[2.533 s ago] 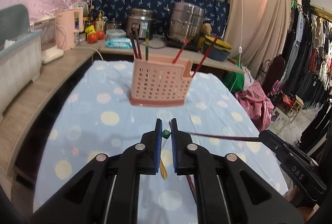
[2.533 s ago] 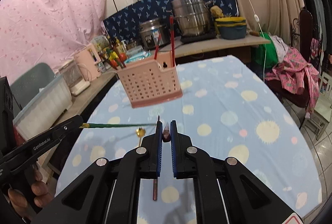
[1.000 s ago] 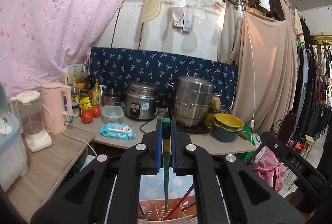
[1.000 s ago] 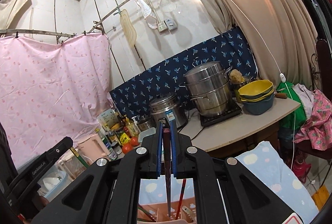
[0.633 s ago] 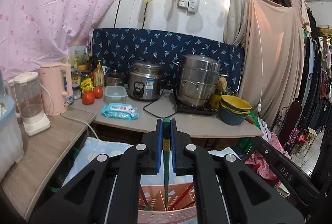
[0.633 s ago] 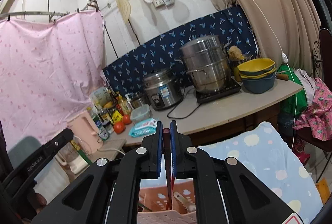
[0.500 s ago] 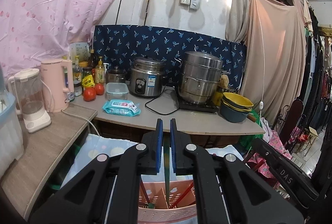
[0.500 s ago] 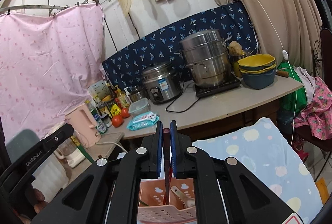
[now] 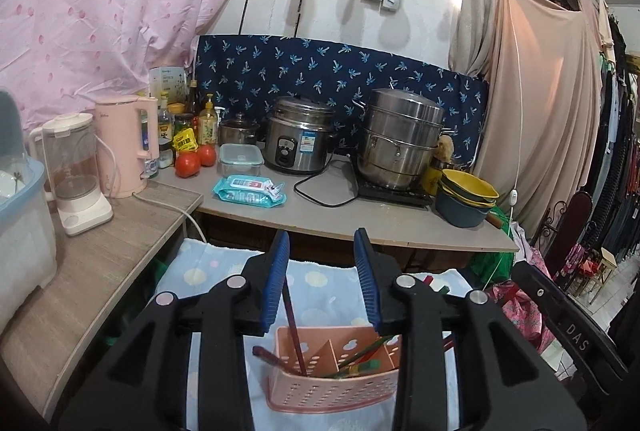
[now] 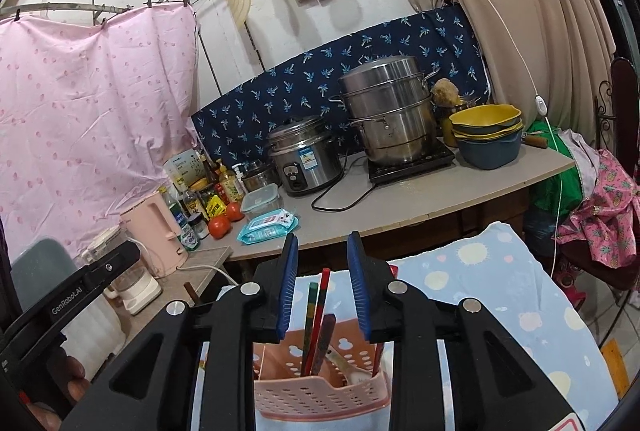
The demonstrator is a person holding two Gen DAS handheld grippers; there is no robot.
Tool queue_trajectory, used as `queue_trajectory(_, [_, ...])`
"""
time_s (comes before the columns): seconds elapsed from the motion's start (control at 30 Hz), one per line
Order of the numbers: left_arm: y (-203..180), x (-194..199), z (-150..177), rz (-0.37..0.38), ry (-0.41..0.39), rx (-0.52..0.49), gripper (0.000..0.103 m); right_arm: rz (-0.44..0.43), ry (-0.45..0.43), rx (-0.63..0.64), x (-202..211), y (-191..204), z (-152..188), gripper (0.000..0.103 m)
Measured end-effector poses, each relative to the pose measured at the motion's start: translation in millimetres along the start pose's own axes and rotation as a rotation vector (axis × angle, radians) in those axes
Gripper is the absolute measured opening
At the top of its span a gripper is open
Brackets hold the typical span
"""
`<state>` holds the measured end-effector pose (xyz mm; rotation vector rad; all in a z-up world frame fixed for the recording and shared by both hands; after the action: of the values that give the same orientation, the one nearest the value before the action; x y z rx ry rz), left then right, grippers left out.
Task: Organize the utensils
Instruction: 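Insert the chopsticks into the pink basket and open both grippers, then move both grippers back down to the gold spoon and last chopstick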
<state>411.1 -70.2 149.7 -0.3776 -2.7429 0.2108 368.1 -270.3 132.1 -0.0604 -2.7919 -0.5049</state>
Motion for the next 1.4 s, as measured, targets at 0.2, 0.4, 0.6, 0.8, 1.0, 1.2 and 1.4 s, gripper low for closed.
queue_trajectory(0.2, [2,16,16,-0.016,0.019,-0.022,0.032,0.001,0.024,0.006,13,-3,16,0.026])
queue_trajectory(0.4, [11,33,49,-0.034,0.062,-0.023,0.032,0.017,0.069,0.025,33,-10,48,0.026])
queue_trajectory(0.6, [28,55,102,-0.065,0.135,-0.02,0.032,0.033,0.133,0.051,59,-17,94,0.026])
queue_trajectory(0.8, [41,73,160,-0.099,0.215,-0.02,0.032,0.047,0.231,0.083,89,-20,159,0.026])
queue_trajectory(1.0, [48,91,213,-0.119,0.298,-0.018,0.032,0.058,0.329,0.117,114,-17,219,0.026])
queue_trajectory(1.2, [47,105,253,-0.119,0.366,-0.021,0.032,0.062,0.419,0.128,136,-17,271,0.026])
queue_trajectory(1.4, [43,117,292,-0.114,0.431,-0.028,0.032,0.043,0.5,0.131,153,-12,316,0.026])
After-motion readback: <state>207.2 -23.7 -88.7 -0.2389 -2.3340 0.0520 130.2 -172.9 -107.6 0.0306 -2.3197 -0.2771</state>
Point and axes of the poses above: each gripper's, at about its wrist camera, not at the fingertips, and x roughly against the way its jaws point, y to its left, z to its underside, the point moved 9 cm from there along -x, roughly the way its jaws point, and after that the axes turned 2 degrees about z, right-handed, at the moved point
